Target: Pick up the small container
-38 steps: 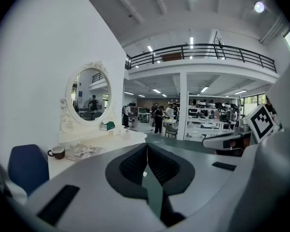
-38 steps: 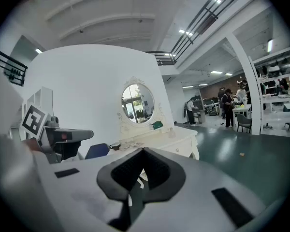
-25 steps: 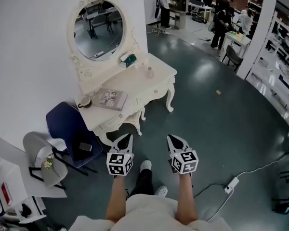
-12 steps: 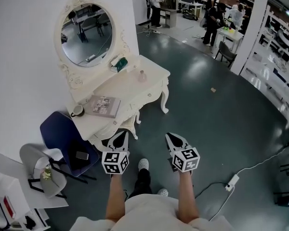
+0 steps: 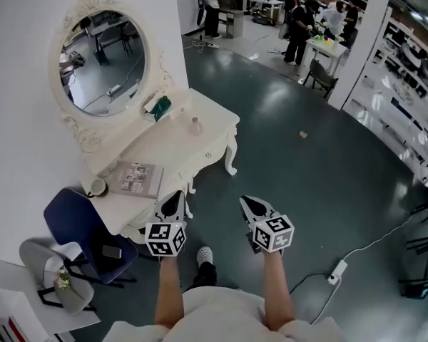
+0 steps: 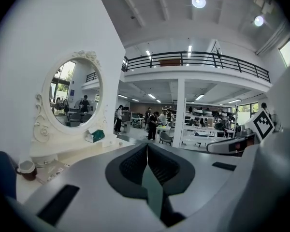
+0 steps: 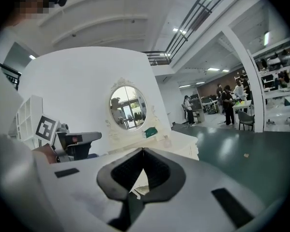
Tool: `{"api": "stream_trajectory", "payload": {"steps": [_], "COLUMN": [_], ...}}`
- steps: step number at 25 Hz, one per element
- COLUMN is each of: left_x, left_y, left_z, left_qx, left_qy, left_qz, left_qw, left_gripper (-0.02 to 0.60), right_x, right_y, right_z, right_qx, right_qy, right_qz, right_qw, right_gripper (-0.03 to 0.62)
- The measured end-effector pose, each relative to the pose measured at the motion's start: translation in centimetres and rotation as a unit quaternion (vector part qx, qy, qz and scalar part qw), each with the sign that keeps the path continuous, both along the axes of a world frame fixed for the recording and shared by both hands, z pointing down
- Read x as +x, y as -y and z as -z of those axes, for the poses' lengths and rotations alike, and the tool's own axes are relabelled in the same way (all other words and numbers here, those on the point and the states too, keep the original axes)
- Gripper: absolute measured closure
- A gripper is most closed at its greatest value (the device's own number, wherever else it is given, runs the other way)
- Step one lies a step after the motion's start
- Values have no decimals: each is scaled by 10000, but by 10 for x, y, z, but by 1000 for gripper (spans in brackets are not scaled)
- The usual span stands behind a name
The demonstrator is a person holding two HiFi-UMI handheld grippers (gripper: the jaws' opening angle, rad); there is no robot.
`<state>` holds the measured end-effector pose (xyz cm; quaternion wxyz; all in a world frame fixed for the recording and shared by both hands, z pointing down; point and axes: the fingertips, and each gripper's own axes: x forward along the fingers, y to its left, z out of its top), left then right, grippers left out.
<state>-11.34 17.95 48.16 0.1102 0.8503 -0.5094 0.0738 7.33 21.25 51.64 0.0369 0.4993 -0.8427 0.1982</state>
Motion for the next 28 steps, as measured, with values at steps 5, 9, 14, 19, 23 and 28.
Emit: {"api": "stream_trajectory", "payload": {"steps": [5,9,14,19,23,28], "left_x": [-13,-25,-41,-59,-74,-72], "left_y": [56,97,144,175,187,202], "left_z": [4,7,8,-4,-14,-23], "left_qx": [-23,6,64,57,-31,-117], "left_qy": [-48,-70,-19,172,123,-28], "left_qz": [16,-6,-83,-260,-254,-328], "left_qw": [10000,10000,9999,9995,9996,9994], "left_gripper": [552,552,552,552,552,552], "right_x": [0,-12,-33,-45,-55,-56], "right_y": [53,92,137,173,184,192], "right_z": [9,11,8,-3,-14,-24], "right_qx": [32,60,96,52,-62,-196], "right_qy": [42,56,65,123,45,-54], "right_qz": [-201,-270,-311,-506,-498,-528], "right_qw": [9998,9996,9994,9986,9987,9984], "right_gripper": [579,579,579,579,579,579]}}
